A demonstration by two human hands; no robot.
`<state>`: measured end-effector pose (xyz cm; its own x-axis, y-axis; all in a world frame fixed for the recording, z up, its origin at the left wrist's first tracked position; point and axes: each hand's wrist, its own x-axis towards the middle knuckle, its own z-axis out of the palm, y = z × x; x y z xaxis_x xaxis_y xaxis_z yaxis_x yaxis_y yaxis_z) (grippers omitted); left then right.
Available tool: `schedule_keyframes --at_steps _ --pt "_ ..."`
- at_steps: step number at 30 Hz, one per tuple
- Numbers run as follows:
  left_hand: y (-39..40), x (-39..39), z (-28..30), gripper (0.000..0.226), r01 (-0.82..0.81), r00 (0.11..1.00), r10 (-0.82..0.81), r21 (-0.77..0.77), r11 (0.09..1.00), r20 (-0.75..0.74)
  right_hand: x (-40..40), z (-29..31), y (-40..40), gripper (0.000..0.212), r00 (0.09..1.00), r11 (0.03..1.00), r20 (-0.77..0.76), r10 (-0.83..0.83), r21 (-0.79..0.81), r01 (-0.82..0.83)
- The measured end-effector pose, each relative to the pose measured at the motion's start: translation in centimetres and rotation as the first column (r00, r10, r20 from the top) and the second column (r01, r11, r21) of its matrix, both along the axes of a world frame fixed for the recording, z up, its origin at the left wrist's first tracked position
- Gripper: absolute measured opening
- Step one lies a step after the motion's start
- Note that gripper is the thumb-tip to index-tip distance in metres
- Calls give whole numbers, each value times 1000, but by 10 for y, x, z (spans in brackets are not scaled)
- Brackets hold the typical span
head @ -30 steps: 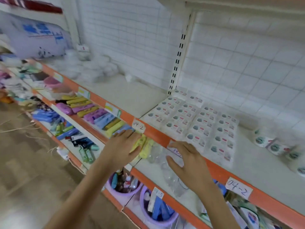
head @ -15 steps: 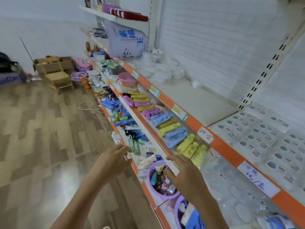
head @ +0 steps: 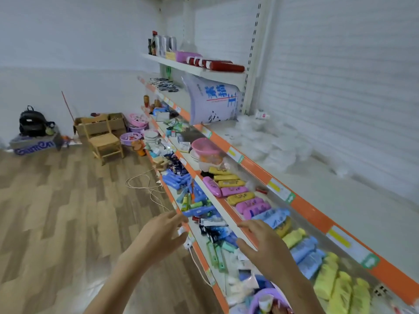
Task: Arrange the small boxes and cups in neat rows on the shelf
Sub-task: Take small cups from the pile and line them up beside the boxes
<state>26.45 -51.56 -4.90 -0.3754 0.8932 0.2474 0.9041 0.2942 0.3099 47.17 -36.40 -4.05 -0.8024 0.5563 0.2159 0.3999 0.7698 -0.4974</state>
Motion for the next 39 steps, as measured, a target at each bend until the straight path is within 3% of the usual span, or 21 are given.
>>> schedule_keyframes --at_steps 5,12,22,28,35,39 --pt "59 -59 3 31 91 996 -91 -1 996 -4 -44 16 58 27 998 998 -32 -60 18 60" --pt "184 -127 22 37 186 982 -187 -8 982 -32 -88 71 200 25 970 968 -159 -184 142 207" --pt "372 -211 73 37 267 963 -263 80 961 -56 -114 101 375 26 863 884 -267 -429 72 462" --pt "476 -225 77 40 361 933 -358 112 926 -50 -60 88 414 29 687 707 -264 -677 26 707" --pt "588 -223 82 53 490 871 -478 159 857 -108 0 80 398 35 326 357 -294 -899 -57 933" --pt "636 -226 80 66 515 855 -484 194 835 -186 -4 65 392 33 273 280 -180 -945 -12 960"
